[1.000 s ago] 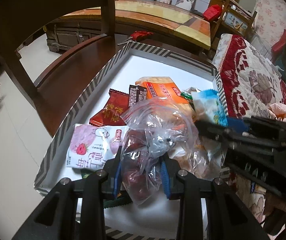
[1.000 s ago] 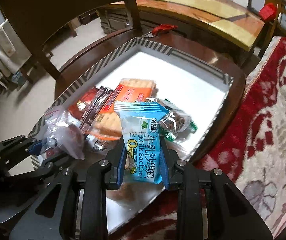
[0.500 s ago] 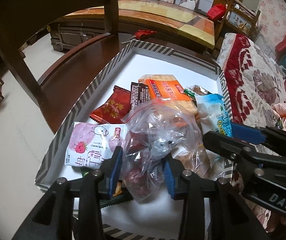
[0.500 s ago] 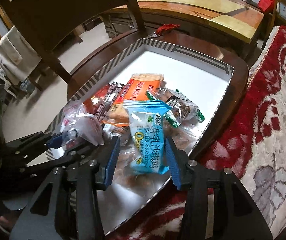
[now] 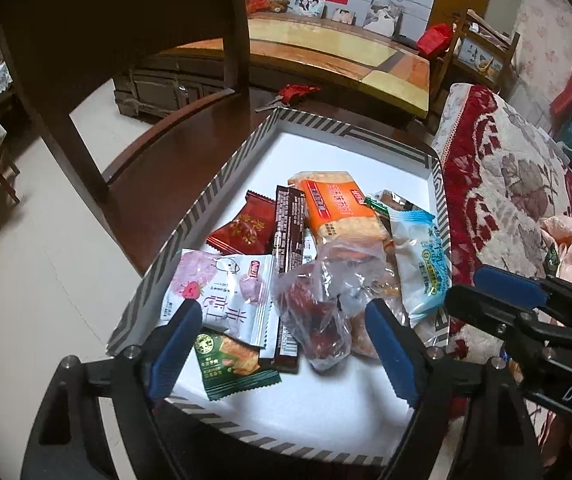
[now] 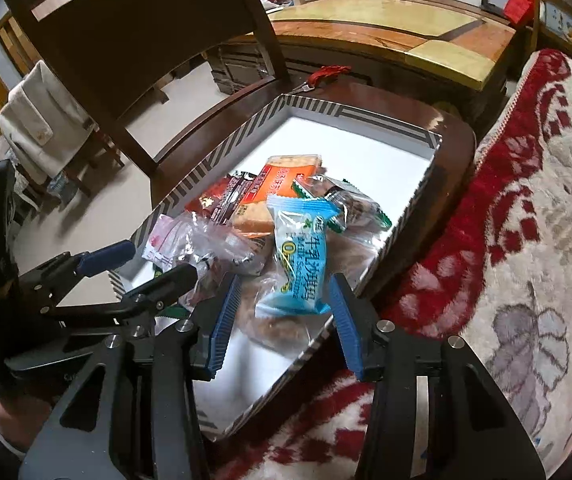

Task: Organize snacks
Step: 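Move both grippers back to the cracker and green packets on the blanket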

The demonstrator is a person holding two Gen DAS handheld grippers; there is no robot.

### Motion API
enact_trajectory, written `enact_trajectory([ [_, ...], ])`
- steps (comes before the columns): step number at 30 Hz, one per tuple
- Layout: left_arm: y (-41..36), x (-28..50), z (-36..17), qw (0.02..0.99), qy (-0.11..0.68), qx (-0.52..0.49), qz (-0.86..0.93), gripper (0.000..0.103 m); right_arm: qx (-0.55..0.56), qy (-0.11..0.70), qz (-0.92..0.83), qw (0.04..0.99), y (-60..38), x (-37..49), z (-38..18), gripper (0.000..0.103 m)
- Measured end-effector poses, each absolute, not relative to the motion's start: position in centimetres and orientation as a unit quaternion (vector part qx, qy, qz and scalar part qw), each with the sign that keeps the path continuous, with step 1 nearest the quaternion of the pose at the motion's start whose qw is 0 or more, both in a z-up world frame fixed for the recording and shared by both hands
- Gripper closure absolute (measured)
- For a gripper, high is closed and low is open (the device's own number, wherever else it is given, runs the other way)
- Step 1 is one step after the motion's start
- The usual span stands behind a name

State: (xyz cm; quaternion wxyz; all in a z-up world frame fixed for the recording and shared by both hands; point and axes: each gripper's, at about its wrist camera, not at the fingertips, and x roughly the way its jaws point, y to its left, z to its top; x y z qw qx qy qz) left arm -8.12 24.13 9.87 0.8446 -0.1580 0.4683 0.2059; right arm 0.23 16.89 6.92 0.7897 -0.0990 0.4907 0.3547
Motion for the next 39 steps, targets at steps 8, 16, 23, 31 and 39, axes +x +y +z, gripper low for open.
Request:
enact_trajectory([
  [8, 23.2, -8.8, 11.2, 0.851, 0.459, -0.152, 0.205, 0.017, -0.091, 0.480, 0.351, 0.799, 14.7, -0.6, 8.0, 0.057],
  [16, 19.9, -8.1, 12.2, 0.863, 0.457, -0.130, 0.174, 0.017, -0.079, 0.477, 0.325, 0.813, 10.1, -1.2, 8.6, 0.056],
  [23, 16.5, -7.2, 12.1, 0.866, 0.468, -0.115, 0.136, 0.017, -0.052, 0.487, 0.272, 0.829, 3.0, -0.7, 8.1, 0.054],
  [31, 12.2, -5.8, 11.0, 0.860, 0.493, -0.101, 0.085, 0.017, -0.035, 0.514, 0.219, 0.829, -5.3, -0.6, 5.4, 0.051],
  [39, 7.9, -4.3, 10.0, 0.852, 0.517, -0.079, 0.028, 0.017, 0.015, 0.521, 0.174, 0.835, -11.5, -0.6, 4.0, 0.051],
])
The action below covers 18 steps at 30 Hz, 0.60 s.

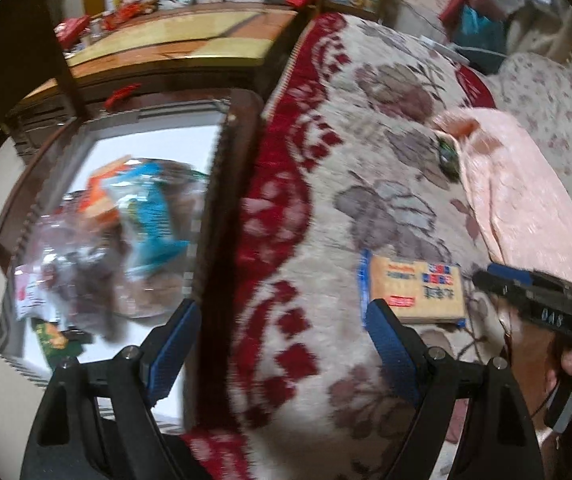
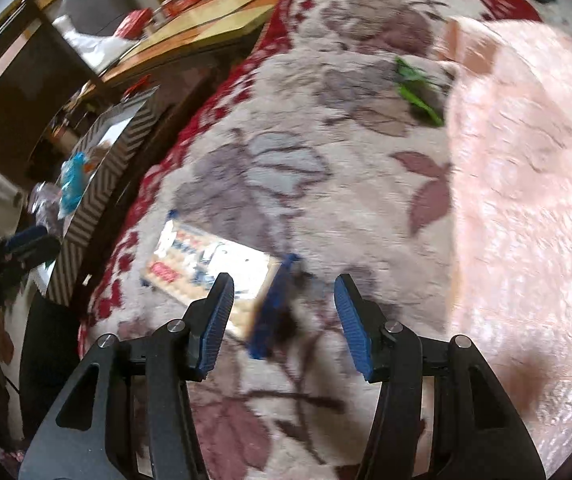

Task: Organize snacks
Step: 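Move both grippers back to the cracker and green packets on the blanket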

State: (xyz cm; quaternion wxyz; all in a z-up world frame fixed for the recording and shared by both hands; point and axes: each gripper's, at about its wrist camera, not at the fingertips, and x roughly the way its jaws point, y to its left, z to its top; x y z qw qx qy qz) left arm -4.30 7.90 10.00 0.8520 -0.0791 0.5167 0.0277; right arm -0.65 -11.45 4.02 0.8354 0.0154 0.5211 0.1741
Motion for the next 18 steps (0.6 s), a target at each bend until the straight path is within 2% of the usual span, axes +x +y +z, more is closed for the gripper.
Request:
enact_trajectory([
  [7, 6.2, -3.7, 9.3, 0.844, 0.531, -0.071, 0.008, 0.017, 0.025, 0.492, 0.145, 0.858, -13.6, 1.8, 5.6, 0.051],
  [11, 5.8, -2.9, 8.9, 0.840, 0.537, -0.072, 0.004, 0.017, 0.020, 0.478, 0.123, 0.870, -14.3, 4.7, 6.1, 0.046],
  [18, 4.8, -1.3, 8.0, 0.831, 0.550, -0.078, -0.019, 0.016, -0.002, 0.466, 0.096, 0.880, -14.8, 10.9, 6.5, 0.046],
])
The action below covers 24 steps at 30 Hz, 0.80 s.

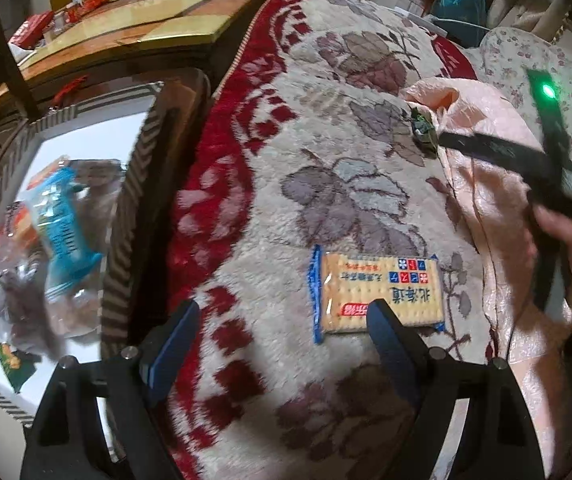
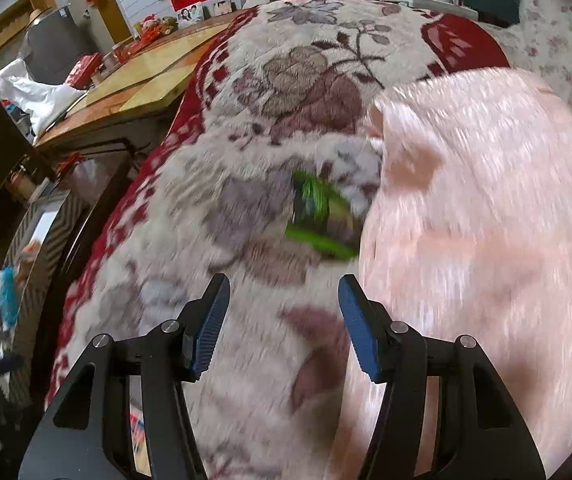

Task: Organize snacks
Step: 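Move both grippers back to the cracker and green packets on the blanket, then grasp the green packet with the right gripper while the left grasps the cracker packet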

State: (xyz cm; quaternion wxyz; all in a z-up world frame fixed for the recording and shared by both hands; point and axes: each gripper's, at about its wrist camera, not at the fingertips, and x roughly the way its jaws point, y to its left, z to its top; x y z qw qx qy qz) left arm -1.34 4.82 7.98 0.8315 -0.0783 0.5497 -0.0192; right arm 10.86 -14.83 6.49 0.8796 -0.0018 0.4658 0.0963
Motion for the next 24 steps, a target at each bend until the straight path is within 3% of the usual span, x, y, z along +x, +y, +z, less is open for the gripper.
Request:
enact_trajectory([
  [10, 4.3, -0.2, 7.1, 0.827, 0.556, -0.075, -0.047, 0.016, -0.088, 0.493, 0.078, 0.862, -13.8, 17.8, 3.0, 0.046],
  [12, 4.2, 0.0, 6.8, 0.825, 0.558, -0.077, -0.050, 0.015, -0.073, 0.500, 0.088, 0.858, -14.6, 18.3, 2.7, 0.058],
  [24, 1.4, 0.7, 6.1, 0.813, 0.570, -0.089, -0.078, 0.015, -0.014, 0.470, 0.142, 0.871, -15.5, 12.0, 5.7, 0.060],
])
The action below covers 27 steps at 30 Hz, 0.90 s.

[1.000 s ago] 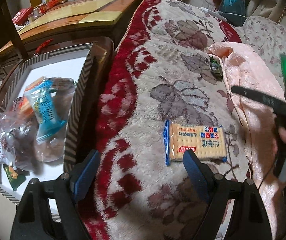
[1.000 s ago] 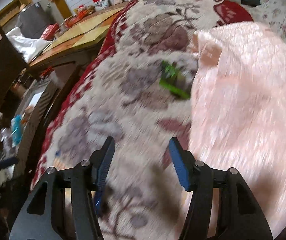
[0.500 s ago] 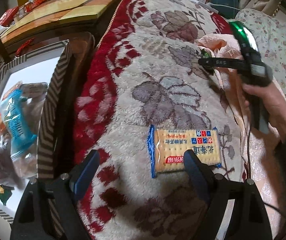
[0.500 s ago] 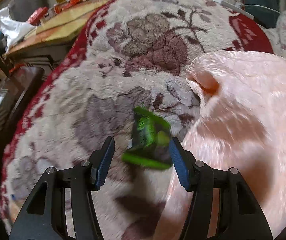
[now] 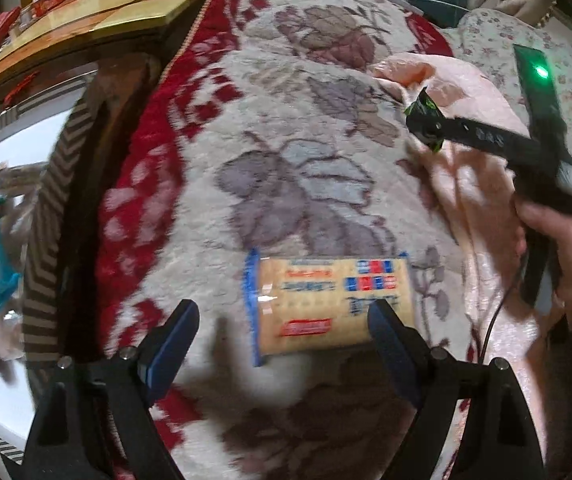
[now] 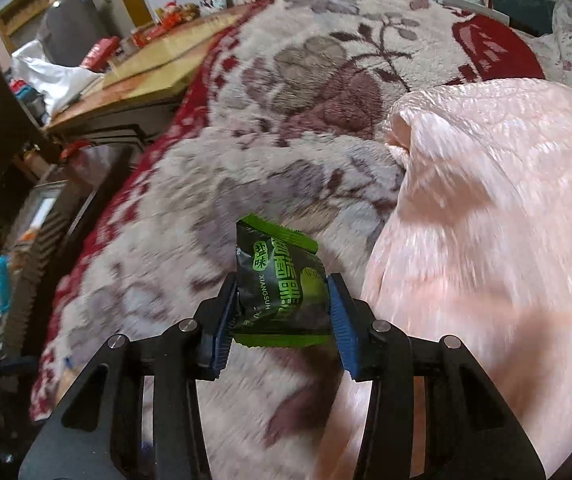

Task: Organize snacks
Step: 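Grasp the green packet with the right gripper while the left grasps the cracker packet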

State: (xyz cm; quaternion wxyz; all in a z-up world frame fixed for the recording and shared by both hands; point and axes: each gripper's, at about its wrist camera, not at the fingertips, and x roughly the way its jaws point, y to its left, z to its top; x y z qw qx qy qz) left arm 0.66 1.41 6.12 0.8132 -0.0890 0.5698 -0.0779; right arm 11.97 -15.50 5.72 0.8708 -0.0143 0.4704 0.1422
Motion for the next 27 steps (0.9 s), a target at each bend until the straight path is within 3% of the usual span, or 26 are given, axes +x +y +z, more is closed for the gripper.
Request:
enact_trajectory([
  [9, -1.8, 0.9, 5.9, 0.808, 0.576, -0.066, -0.104, 0.010, 0.010, 0.461, 0.159, 0.873, -16.9, 5.8, 7.1, 0.060],
  [19, -0.5, 1.6, 5.8, 0.808, 0.580, -0.057, -0.083, 0.009, 0.034, 0.462, 0.172, 0.869, -17.2, 4.7, 6.7, 0.060],
  [27, -3.2, 2.6, 7.0, 0.781, 0.566, 0.089, -0.250, 0.008, 0.051, 0.466, 0.174, 0.866, -17.6, 4.6, 6.3, 0.060],
])
